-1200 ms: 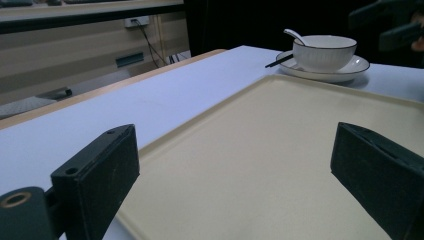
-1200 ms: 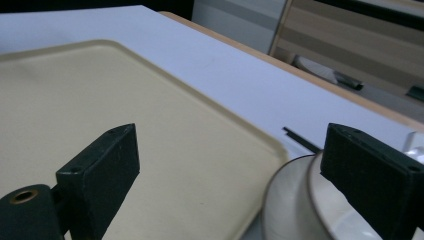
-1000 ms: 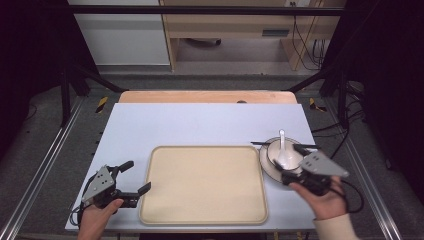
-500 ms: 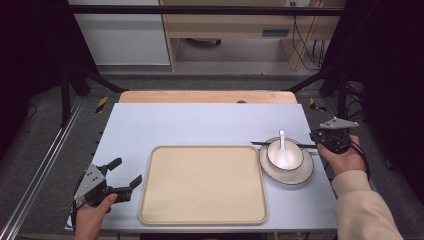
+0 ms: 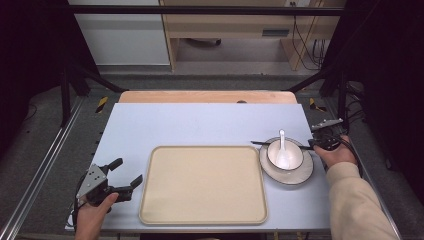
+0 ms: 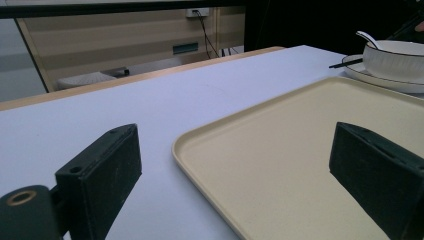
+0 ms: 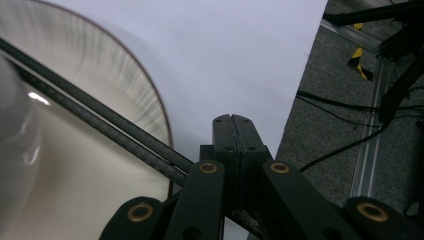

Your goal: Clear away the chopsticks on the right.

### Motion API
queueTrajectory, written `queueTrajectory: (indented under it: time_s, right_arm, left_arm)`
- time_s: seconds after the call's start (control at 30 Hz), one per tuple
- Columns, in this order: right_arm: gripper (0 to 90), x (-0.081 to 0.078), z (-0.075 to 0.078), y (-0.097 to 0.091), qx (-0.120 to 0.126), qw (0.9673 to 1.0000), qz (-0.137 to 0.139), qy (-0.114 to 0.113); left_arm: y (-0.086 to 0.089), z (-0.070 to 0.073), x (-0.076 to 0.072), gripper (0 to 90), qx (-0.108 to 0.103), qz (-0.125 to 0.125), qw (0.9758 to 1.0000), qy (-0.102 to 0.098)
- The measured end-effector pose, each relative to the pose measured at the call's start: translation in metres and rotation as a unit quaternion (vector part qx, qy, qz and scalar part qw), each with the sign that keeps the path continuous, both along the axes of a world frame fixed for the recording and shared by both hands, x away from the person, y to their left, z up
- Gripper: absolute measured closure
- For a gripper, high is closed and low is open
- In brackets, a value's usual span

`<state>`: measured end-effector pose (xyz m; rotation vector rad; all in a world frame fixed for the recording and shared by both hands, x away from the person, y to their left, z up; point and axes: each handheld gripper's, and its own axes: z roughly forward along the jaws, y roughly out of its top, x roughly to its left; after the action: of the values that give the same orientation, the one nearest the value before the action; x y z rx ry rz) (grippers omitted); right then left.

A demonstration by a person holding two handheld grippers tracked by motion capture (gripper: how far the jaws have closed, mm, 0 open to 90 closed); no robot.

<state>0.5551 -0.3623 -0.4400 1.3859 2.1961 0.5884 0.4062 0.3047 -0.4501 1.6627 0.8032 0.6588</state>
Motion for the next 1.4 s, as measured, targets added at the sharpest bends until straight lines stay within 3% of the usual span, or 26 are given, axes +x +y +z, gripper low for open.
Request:
queueTrajectory:
  time_s: [0.27, 0.43, 0.5, 0.57, 0.63, 0.7, 0.8, 1.17, 1.4]
  right_arm:
    - [90.0, -0.036, -0.008, -0.002, -0.006, 0.9999, -0.004, 0.011]
    - [90.0, -0.062, -0.01, -0.004, 0.012, 0.9998, -0.011, 0.01]
    - [88.3, -0.071, -0.007, -0.007, 0.016, 0.9997, -0.017, -0.004]
    - [85.6, -0.079, 0.001, -0.01, 0.027, 0.9988, -0.013, -0.038]
    - [81.4, -0.084, 0.008, -0.009, 0.046, 0.9966, 0.017, -0.066]
    - [77.2, -0.086, 0.011, -0.006, 0.047, 0.9948, 0.048, -0.077]
    - [72.8, -0.084, 0.011, -0.003, 0.059, 0.9931, 0.066, -0.077]
    - [76.4, -0.075, 0.003, -0.005, 0.066, 0.9936, 0.074, -0.054]
    - [77.1, -0.074, 0.0, -0.004, 0.061, 0.9935, 0.08, -0.052]
  left_arm:
    - [-0.002, 0.0, -0.002, 6.6, 0.005, -0.003, 1.0, 0.002]
    - [-0.005, -0.001, -0.002, 6.7, 0.007, -0.006, 0.9999, 0.003]
    - [-0.005, -0.001, -0.001, 6.7, 0.009, -0.007, 0.9999, 0.005]
    - [-0.006, -0.002, -0.001, 6.7, 0.01, -0.008, 0.9999, 0.005]
    - [-0.007, -0.002, 0.0, 6.7, 0.01, -0.009, 0.9999, 0.006]
    - [-0.008, -0.002, 0.001, 6.8, 0.011, -0.011, 0.9999, 0.006]
    - [-0.009, -0.002, 0.002, 7.0, 0.013, -0.012, 0.9998, 0.005]
    - [-0.01, -0.003, 0.002, 7.4, 0.017, -0.013, 0.9998, 0.006]
    - [-0.01, -0.003, 0.001, 7.5, 0.019, -0.016, 0.9997, 0.005]
